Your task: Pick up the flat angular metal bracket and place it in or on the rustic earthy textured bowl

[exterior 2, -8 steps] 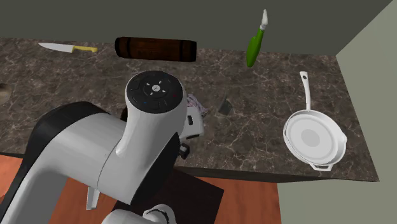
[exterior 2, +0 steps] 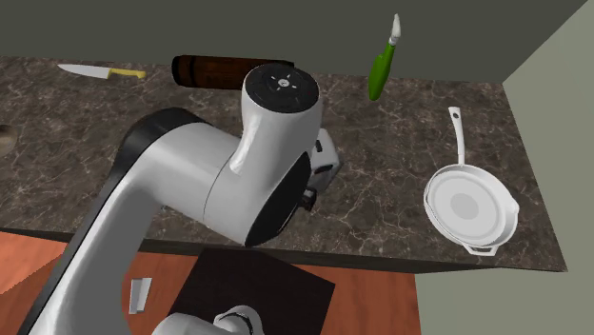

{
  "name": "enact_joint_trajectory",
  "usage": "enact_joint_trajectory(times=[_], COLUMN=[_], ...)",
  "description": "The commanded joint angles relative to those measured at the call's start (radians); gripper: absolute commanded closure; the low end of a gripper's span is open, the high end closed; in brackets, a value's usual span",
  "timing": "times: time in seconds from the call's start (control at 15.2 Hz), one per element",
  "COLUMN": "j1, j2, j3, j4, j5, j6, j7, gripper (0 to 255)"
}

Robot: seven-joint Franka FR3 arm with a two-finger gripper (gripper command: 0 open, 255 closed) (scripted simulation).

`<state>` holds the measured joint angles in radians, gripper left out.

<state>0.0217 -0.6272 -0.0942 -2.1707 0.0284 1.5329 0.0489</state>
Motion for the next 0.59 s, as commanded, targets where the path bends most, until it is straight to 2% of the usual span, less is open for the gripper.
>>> enact_joint_trajectory(times=[0.0,0.53], j1=[0.001,0.008], j2=[0.071,0.35], j3=[-0.018,-0.064], j4=[0.047,0.292], j5=[-0.028,-0.098], j6=[0.028,0.089], j7=[-0.046,-0.199], gripper=[0,0])
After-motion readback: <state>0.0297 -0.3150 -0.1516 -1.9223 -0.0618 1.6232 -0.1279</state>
